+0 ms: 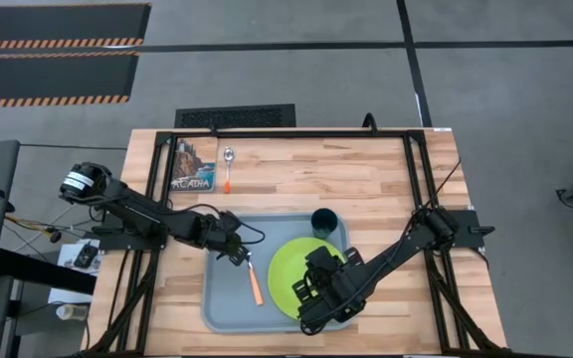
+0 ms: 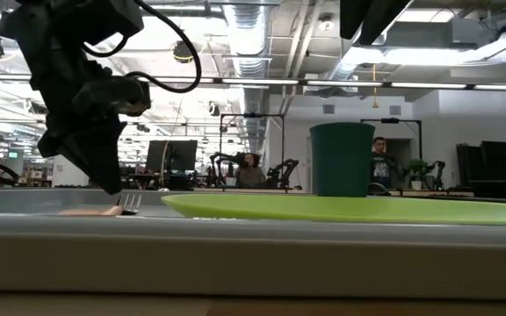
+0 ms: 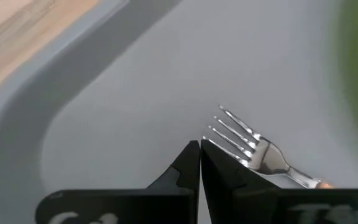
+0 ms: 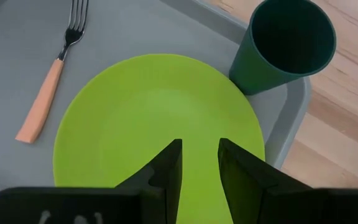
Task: Pick and place plate/cup/fork/spoon on tray
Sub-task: Put the yellow fork on the blue tray to the left of the green plate
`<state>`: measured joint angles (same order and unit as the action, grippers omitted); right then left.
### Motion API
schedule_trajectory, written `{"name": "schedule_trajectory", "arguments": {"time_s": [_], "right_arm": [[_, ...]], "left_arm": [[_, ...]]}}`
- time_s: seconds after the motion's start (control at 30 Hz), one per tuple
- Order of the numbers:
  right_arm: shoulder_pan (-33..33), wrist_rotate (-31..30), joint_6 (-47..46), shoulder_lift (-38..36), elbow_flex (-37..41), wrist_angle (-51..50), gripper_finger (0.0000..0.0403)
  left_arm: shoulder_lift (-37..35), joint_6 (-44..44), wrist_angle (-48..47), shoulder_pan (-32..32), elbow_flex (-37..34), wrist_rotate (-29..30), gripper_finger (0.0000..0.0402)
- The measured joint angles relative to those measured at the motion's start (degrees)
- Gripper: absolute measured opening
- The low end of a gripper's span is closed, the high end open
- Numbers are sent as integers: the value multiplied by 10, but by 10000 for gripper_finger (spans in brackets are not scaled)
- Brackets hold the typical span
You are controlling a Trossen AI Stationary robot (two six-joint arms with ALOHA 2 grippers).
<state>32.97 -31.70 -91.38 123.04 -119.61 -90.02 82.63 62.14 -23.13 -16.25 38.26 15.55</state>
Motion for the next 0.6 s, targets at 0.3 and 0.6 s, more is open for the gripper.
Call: {"name": "schedule_trajectory", "arguments": {"time_s": [0.3, 0.6], "right_arm": [[0, 0, -1, 0, 0, 0, 127], [0, 0, -1, 0, 0, 0, 127]], "left_arm": [[0, 0, -4, 1, 0, 12, 0], [0, 4, -5, 0, 0, 13, 0]]}}
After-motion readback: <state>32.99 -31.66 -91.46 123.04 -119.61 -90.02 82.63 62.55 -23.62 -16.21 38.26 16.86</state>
